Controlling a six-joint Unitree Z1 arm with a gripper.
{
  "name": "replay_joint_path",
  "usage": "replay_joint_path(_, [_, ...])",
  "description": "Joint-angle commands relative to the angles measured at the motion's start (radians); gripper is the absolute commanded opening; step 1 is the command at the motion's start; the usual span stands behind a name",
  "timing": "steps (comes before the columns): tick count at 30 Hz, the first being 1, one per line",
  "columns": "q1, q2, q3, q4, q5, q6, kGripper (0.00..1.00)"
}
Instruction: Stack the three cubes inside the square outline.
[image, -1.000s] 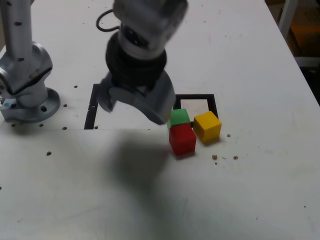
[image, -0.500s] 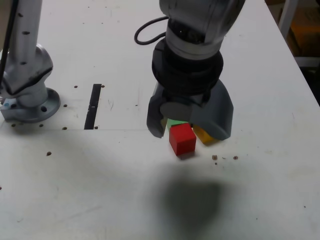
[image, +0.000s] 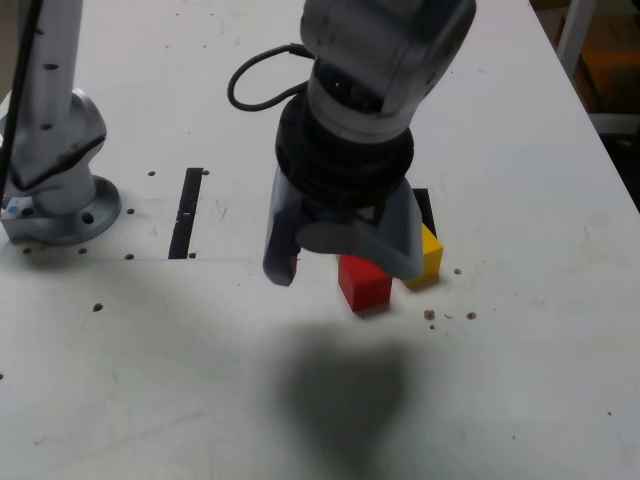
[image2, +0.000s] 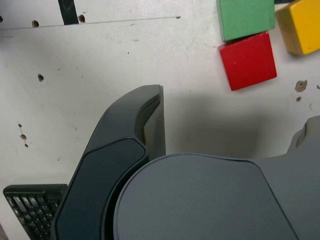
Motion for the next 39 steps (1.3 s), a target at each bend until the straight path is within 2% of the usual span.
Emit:
replay_joint_path(1, [-0.009, 0.010, -0.015, 0.002, 0.000, -0.005, 0.98])
replay_joint_path(5, [-0.018, 0.039, -0.027, -0.019, -0.011, -0.015, 0.97])
replay_joint_path(11, [-0.006, 0.052, 0.056, -0.081, -0.036, -0.011, 0.97])
replay_joint_path(22, [0.028, 0.059, 0.155, -0.199, -0.050, 0.042, 0.97])
replay_joint_path(28, [0.060, 0.079, 0.179, -0.250, -0.046, 0.077, 0.96])
replay_joint_path(39, [0.095, 0.080, 0.184, -0.254, -0.023, 0.124, 0.94])
